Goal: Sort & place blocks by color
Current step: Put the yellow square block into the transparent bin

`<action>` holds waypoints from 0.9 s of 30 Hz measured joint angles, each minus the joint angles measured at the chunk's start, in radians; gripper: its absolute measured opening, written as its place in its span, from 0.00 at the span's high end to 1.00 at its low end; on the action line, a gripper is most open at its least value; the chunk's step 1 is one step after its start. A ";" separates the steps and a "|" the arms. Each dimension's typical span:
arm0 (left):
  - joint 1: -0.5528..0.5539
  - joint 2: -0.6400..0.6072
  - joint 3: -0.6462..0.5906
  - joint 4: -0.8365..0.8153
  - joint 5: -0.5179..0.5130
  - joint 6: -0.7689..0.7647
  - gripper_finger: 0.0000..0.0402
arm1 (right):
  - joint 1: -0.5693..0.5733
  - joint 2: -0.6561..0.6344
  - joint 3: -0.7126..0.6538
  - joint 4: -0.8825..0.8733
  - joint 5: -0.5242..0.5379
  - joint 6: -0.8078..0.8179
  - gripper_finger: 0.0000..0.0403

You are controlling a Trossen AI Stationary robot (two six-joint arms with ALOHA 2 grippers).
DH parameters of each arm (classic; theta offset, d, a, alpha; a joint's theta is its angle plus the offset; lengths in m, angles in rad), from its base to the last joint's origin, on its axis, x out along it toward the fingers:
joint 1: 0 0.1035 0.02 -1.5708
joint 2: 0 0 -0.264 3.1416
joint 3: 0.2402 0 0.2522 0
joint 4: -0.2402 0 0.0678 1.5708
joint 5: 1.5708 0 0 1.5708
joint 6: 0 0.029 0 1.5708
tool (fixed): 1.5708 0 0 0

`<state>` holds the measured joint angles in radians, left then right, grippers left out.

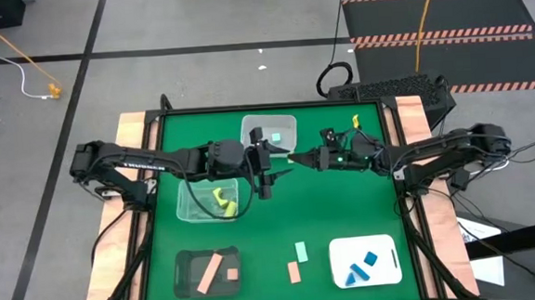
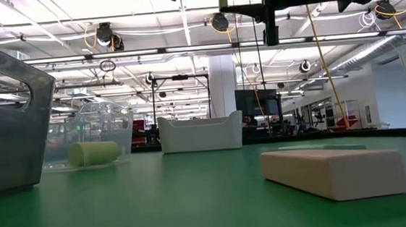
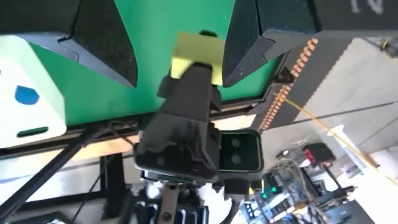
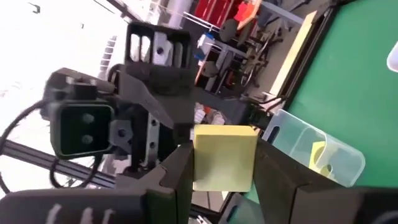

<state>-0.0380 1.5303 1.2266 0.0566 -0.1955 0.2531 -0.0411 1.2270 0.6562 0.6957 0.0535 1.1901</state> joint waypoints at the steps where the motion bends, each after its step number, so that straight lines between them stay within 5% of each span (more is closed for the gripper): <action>1: 0.000 0.000 0.000 0.001 -0.007 0.000 0.42 | 0.002 0.011 0.007 0.001 -0.003 -0.002 0.71; 20: 0.014 0.015 -0.001 -0.050 -0.024 -0.064 0.43 | 0.004 0.066 0.067 0.034 -0.084 -0.035 0.71; 27: 0.014 0.015 -0.001 -0.055 -0.006 -0.081 0.65 | 0.004 0.065 0.067 0.029 -0.084 -0.049 0.68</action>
<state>-0.0238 1.5455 1.2255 0.0018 -0.2011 0.1719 -0.0376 1.2919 0.7231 0.7250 -0.0302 1.1414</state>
